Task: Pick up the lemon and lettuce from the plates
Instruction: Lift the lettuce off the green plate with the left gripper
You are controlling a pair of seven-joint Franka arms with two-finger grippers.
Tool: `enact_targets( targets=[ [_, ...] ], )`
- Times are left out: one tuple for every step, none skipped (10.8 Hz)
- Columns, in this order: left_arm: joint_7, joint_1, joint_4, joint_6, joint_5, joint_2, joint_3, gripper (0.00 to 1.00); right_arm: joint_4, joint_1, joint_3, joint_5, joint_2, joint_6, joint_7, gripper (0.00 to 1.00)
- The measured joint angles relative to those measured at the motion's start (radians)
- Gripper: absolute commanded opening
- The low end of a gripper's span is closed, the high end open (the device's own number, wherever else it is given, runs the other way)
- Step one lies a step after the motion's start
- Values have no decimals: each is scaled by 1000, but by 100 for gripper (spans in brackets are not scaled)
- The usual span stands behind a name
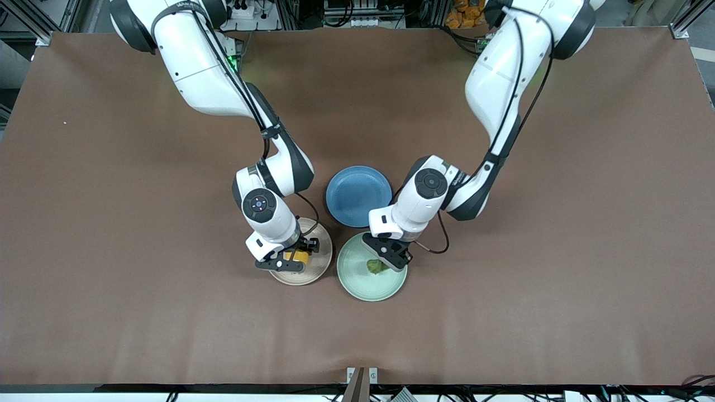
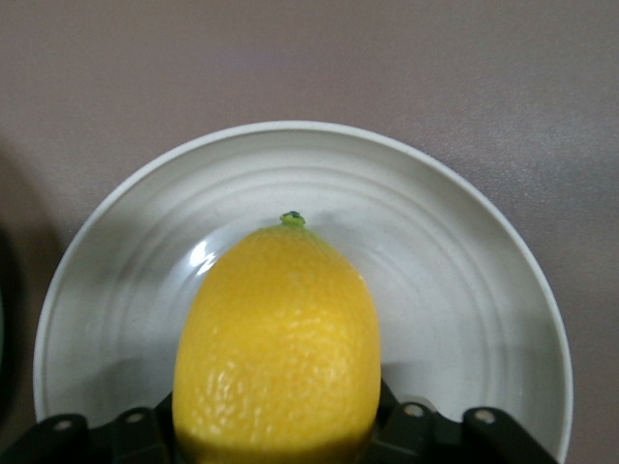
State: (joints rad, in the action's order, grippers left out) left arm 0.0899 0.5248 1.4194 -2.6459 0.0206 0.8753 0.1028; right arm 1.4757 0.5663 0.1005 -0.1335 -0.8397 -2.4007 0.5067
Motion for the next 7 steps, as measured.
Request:
enact_targets(
  targets=[
    [0,-8,-1,97,0,-50,0,0,0,0,0,0,-1,0,0,55],
    [0,-21,-3,198,0,-109,0,0,-1,0,0,0,-1,0,0,53],
    [0,-36,-3,296,0,-166,-1,0,-1,0,0,0,-2,0,0,50],
    [0,-57,-2,399,0,-220,-2,0,-1,0,1,0,-2,0,0,50],
    [0,-92,-1,509,0,-272,-4,0,-2,0,1,0,-2,0,0,50],
    [1,-133,2,601,0,-312,-4,0,-2,0,1,0,-2,0,0,50],
    [4,-170,7,680,0,-337,-4,0,-4,-1,2,0,-2,6,0,50]
  ],
)
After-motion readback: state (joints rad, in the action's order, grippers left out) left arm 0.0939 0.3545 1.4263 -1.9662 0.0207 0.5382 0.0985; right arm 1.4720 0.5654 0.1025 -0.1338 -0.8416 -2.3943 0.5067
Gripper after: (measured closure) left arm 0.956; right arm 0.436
